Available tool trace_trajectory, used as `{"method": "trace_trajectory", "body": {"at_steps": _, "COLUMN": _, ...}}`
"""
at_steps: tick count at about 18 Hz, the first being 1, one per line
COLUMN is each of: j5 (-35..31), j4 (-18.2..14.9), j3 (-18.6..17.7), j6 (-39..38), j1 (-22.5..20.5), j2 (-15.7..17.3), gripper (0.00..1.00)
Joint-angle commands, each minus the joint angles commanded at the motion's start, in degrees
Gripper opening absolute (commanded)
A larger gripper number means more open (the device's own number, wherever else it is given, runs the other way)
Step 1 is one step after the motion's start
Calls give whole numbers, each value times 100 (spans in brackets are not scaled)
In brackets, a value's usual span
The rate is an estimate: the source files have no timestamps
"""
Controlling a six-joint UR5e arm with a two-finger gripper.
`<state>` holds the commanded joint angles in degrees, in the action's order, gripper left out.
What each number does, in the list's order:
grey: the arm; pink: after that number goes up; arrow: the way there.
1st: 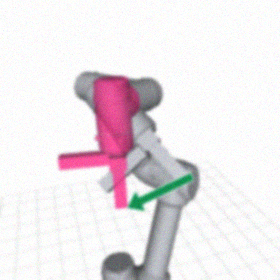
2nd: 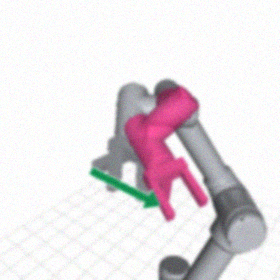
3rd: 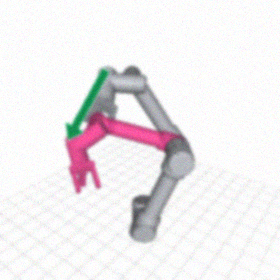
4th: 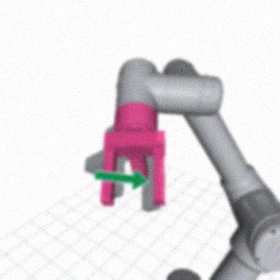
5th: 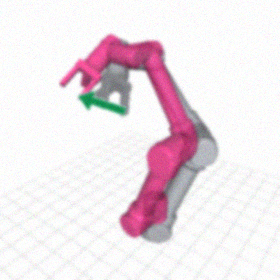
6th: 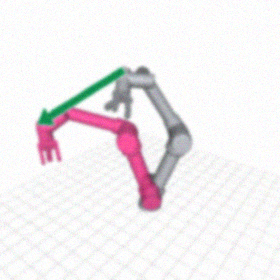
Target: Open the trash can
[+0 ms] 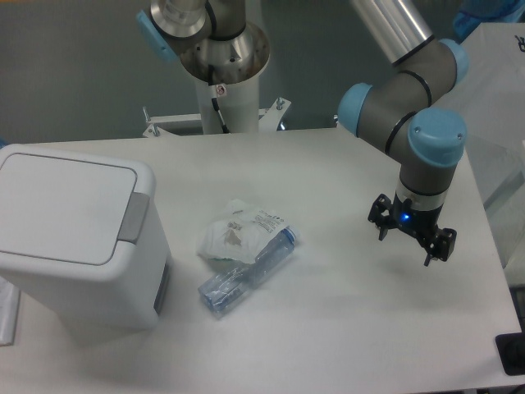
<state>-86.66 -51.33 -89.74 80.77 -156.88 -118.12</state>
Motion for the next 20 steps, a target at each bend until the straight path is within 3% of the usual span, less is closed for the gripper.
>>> {"method": "trace_trajectory", "body": {"at_steps": 7, "j5": 9, "j4": 0, "j3": 0, "j6": -79, "j1": 44, "j2": 26, "gripper": 100}}
{"method": "trace_trajectory", "body": {"at_steps": 11, "j5": 35, "j4": 70, "j3": 44, "j6": -210, "j1": 298, "j2": 61, "gripper": 100}}
{"method": "trace_trajectory", "body": {"at_steps": 15, "j5": 333, "j4": 106, "j3": 272, "j6": -1491, "j1": 570, "j2": 114, "gripper": 100}}
{"method": "trace_trajectory", "body": {"at_steps": 20, "j5": 1176, "j4": 114, "j3": 316, "j6": -2352, "j1": 817, "j2": 518, "gripper": 100}}
